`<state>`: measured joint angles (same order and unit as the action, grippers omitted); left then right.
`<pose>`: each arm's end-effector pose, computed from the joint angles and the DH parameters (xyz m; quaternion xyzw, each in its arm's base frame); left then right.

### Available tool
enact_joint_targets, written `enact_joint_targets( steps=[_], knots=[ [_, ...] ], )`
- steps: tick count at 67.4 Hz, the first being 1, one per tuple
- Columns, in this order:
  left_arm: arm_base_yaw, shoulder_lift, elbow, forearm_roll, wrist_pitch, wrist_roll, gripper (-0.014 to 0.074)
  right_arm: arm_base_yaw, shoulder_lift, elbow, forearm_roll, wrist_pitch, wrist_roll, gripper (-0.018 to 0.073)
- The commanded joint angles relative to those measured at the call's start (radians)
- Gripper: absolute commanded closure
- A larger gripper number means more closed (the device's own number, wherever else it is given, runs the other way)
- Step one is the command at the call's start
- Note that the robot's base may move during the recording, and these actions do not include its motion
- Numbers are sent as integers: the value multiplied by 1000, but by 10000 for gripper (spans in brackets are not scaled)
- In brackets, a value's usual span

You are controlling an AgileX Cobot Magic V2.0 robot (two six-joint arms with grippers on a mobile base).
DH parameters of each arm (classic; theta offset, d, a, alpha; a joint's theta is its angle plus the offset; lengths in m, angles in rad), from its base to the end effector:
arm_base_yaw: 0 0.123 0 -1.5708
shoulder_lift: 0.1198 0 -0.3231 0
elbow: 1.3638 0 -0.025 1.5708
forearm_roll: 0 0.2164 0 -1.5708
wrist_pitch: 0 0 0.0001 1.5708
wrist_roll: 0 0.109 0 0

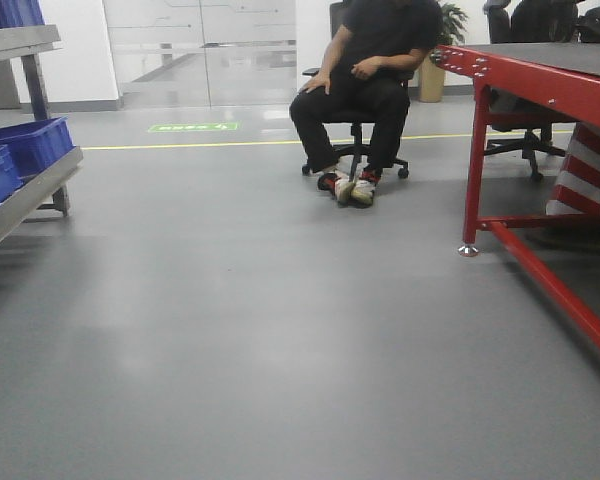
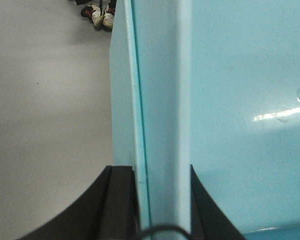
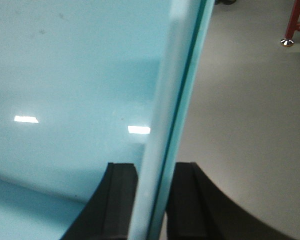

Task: Move two blue bins to right shelf middle
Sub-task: 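Drive across the floor past the seated person holding the cyan bin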

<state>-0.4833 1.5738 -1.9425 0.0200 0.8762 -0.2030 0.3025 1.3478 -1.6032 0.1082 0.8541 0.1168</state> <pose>0.2862 -0.1483 0.5168 0.1184 0.8306 -0.1737 0.5156 0.2427 0.0850 0.4876 -0.0699 0.8589 0.1570 0.4824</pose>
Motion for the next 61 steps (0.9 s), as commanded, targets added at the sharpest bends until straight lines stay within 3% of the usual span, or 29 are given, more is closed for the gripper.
enact_joint_targets(
  steps=[1,61],
  knots=[
    [0,-18,-18,-33,-138,-10,707,0,-19,-14,11,-59,-27,713],
    [0,-17,-18,-33,-140,-10,707,0,-19,-14,11,-59,-27,713]
  ],
)
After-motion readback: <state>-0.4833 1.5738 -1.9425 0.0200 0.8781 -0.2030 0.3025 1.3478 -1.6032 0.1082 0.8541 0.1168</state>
